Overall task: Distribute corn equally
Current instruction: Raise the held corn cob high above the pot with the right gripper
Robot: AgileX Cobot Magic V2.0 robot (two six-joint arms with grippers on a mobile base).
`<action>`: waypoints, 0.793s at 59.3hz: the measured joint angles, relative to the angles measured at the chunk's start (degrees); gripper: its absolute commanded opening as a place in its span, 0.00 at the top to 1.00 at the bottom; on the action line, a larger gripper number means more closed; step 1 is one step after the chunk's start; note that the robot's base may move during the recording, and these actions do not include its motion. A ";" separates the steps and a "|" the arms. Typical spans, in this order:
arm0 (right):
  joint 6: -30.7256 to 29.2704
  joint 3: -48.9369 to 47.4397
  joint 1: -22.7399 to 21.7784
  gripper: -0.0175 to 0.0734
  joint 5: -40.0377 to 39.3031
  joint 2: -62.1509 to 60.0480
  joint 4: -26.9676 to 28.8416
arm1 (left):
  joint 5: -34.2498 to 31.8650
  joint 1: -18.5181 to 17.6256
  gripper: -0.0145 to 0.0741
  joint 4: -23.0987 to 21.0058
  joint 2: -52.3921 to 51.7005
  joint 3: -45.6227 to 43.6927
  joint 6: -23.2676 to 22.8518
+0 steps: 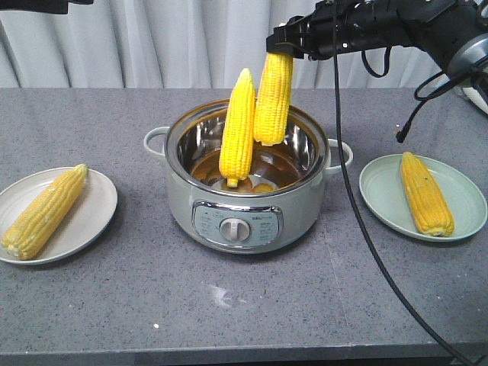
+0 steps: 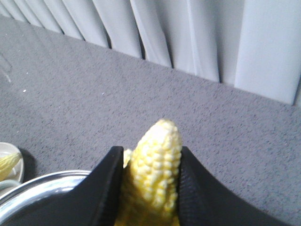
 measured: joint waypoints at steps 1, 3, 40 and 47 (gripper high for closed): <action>-0.05 0.00 0.00 0.81 -0.12 0.00 0.00 | 0.00 0.00 0.45 0.00 0.00 0.00 0.00; -0.22 0.00 0.00 0.81 -0.37 0.00 0.00 | 0.00 0.00 0.45 0.00 0.00 0.00 0.00; -0.91 0.00 0.00 0.81 1.06 -16.01 -7.82 | 0.00 0.00 0.45 0.00 0.00 0.00 0.00; 4.14 -0.08 0.00 0.81 7.93 -24.78 -15.14 | -0.34 0.00 0.45 0.00 0.00 0.00 0.00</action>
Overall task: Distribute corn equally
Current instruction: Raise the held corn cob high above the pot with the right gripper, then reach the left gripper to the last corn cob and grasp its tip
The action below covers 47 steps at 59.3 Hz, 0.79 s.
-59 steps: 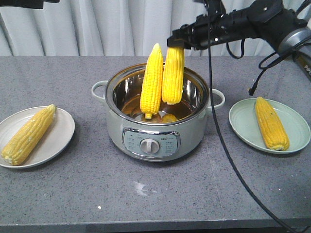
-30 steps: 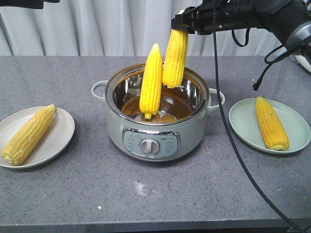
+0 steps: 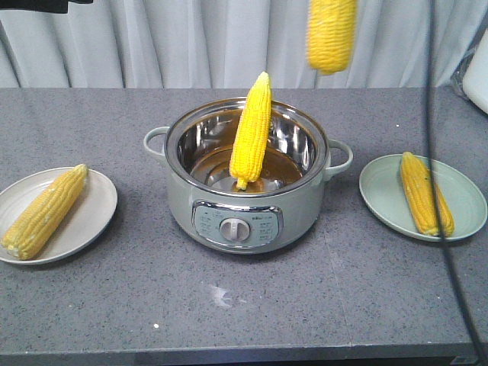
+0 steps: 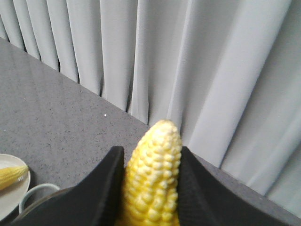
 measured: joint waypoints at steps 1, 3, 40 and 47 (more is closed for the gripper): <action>0.86 -0.06 0.00 0.81 1.24 -1.36 -1.29 | -0.31 0.00 0.45 0.00 0.00 0.00 0.00; 2.23 -0.22 0.00 0.81 3.58 -4.07 -3.84 | -1.24 0.00 0.45 -0.13 0.00 0.00 0.00; 10.37 -0.67 0.00 0.81 17.52 -22.75 -22.04 | -20.10 -9.98 0.44 -17.49 12.76 0.00 8.28; 10.37 -0.61 0.00 0.81 17.52 -22.75 -22.86 | -20.51 -11.65 0.36 -17.49 16.16 0.00 8.85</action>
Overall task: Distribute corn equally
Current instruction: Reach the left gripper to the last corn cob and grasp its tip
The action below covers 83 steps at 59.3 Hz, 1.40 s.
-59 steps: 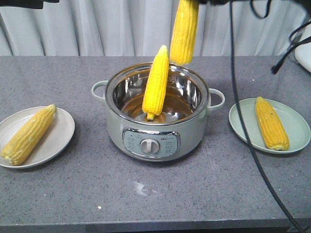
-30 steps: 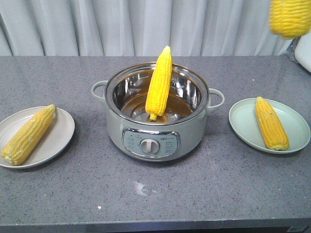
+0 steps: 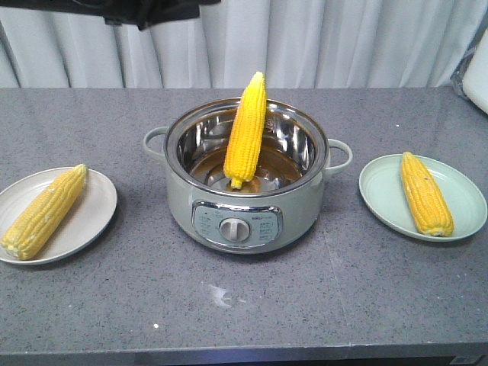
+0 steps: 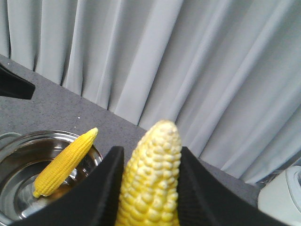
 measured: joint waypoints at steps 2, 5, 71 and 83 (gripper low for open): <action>0.00 0.00 0.00 0.81 0.00 0.00 -0.27 | -0.03 -0.45 0.33 0.00 0.99 0.00 0.11; 0.05 0.00 0.00 0.81 0.00 0.00 -0.44 | -0.36 -0.95 0.26 0.00 2.21 0.00 0.77; 0.44 0.00 0.00 0.81 0.00 0.00 -0.57 | -4.32 -4.99 0.17 8.35 13.72 0.00 3.14; 0.62 0.00 0.00 0.81 0.00 0.00 -0.57 | -6.20 -4.99 0.17 8.54 13.72 0.00 3.14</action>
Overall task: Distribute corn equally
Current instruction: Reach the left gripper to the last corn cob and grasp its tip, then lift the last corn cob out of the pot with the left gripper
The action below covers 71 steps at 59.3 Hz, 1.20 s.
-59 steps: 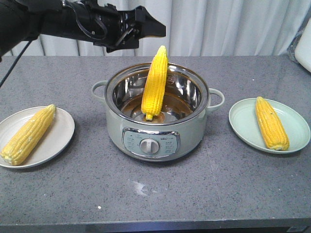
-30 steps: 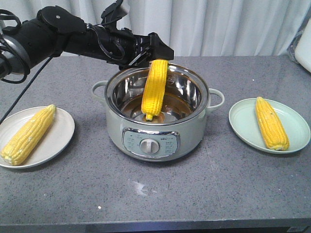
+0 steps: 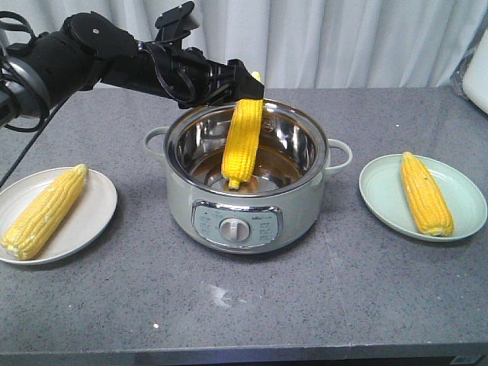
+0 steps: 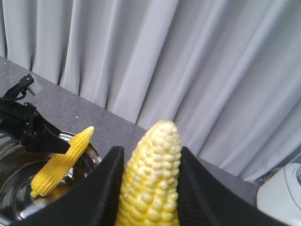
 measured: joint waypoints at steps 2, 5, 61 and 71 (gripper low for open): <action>0.00 0.00 0.00 0.81 0.00 0.00 0.00 | -0.23 0.00 0.17 0.00 0.00 0.00 0.00; 0.07 0.00 0.00 0.81 0.00 0.00 0.00 | -0.47 0.00 0.17 0.00 0.00 0.00 0.00; 0.24 0.00 0.00 0.81 0.00 0.00 0.06 | -2.13 -0.92 0.18 -1.52 6.07 -0.92 1.71; 0.43 0.00 0.00 0.81 0.00 0.00 0.06 | -2.18 -1.28 0.28 -1.04 6.62 -1.30 1.97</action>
